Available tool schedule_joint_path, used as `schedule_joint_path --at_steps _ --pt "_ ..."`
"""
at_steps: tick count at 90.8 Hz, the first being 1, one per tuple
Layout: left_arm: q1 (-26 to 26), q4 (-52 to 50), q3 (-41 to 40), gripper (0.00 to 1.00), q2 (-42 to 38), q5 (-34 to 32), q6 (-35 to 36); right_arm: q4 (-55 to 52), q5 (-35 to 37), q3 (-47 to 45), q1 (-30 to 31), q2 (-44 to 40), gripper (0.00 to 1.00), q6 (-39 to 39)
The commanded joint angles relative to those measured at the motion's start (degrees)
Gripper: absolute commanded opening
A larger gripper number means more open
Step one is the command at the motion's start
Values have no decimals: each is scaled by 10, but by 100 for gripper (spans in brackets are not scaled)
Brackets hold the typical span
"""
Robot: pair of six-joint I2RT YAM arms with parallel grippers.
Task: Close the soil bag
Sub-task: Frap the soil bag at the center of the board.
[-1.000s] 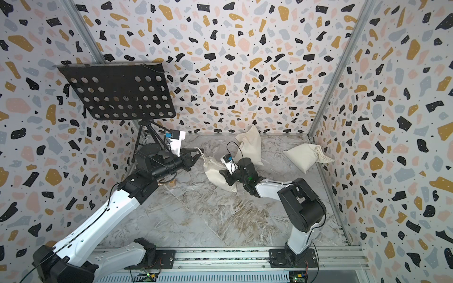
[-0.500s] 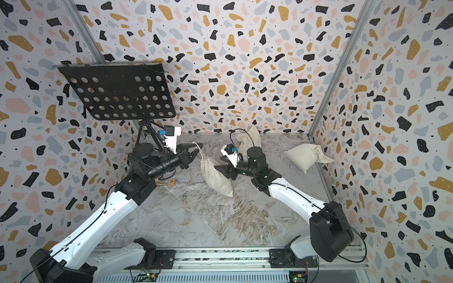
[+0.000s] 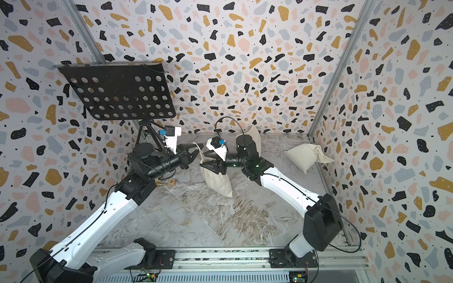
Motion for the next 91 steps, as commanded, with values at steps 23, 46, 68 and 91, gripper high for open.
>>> schedule_joint_path --at_steps 23,46,68,91 --pt "-2 46 17 0 -29 20 9 -47 -35 74 1 44 23 -19" --pt "-2 55 75 0 -37 61 -15 -72 52 5 -4 92 8 -64" --pt "-2 -2 156 0 -63 52 17 -73 164 -69 -20 161 12 -84" --pt "-2 -23 198 0 -82 22 27 -81 228 -99 -35 178 16 -73"
